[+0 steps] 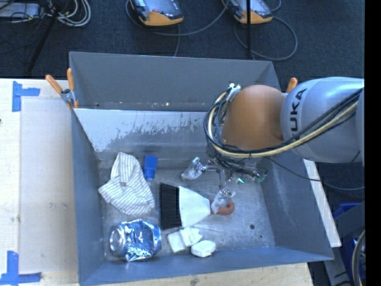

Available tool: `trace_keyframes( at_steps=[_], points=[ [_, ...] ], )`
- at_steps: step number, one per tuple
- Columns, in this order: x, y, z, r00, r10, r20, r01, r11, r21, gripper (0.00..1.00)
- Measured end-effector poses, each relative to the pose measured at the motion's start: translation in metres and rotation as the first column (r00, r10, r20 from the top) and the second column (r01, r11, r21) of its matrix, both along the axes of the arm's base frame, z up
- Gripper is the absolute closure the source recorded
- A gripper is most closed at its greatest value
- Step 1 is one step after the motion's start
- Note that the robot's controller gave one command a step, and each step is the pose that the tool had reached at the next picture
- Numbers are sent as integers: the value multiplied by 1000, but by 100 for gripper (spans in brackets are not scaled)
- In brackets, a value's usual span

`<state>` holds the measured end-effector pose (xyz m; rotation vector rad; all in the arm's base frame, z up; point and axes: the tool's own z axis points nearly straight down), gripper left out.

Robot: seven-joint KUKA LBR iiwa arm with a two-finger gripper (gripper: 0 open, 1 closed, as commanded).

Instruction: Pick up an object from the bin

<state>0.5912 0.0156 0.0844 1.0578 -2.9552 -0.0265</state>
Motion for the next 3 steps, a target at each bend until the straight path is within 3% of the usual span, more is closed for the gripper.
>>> trace_keyframes(
  at_steps=[1, 3],
  points=[
    [-1, -2, 0, 1000, 0, -7, 0, 1000, -4, 100],
    [-1, 6, -1, 998, 56, -9, -56, 998, -14, 100]
  ],
)
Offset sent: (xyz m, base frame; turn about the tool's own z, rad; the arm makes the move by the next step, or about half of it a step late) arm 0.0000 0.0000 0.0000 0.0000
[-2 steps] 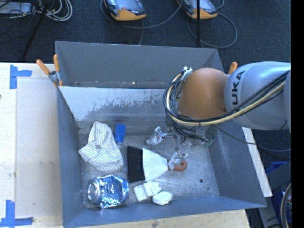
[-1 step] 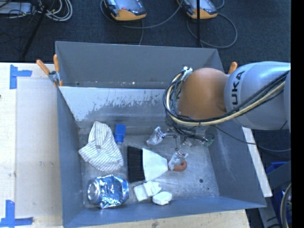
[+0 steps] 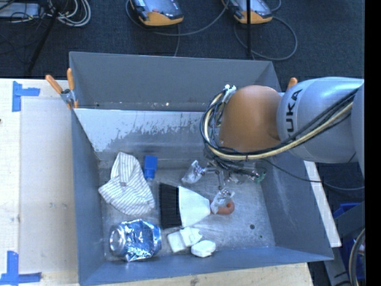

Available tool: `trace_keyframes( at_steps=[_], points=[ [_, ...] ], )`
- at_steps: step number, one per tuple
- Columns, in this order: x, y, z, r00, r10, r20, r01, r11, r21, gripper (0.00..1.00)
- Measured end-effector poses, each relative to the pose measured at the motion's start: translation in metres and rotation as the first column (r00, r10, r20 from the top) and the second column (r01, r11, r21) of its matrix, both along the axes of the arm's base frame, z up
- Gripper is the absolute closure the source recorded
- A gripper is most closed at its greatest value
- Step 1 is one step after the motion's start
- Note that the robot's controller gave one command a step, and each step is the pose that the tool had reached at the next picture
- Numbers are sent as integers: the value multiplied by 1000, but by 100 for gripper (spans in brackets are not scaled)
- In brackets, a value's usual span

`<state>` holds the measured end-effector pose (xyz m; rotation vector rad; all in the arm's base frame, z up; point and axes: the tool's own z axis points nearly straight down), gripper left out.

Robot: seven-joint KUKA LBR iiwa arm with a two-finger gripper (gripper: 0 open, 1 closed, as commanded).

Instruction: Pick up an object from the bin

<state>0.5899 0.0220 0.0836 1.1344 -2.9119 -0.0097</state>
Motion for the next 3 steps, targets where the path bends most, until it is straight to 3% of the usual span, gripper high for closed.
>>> trace_keyframes(
  at_steps=[1, 2, 3],
  points=[
    [12, 16, 74, 940, -340, 24, 340, 940, 3, 0],
    [11, 16, 71, 940, -340, 19, 340, 940, 2, 0],
    [17, -23, -3, 911, -413, 10, 413, 911, -3, 100]
  ],
)
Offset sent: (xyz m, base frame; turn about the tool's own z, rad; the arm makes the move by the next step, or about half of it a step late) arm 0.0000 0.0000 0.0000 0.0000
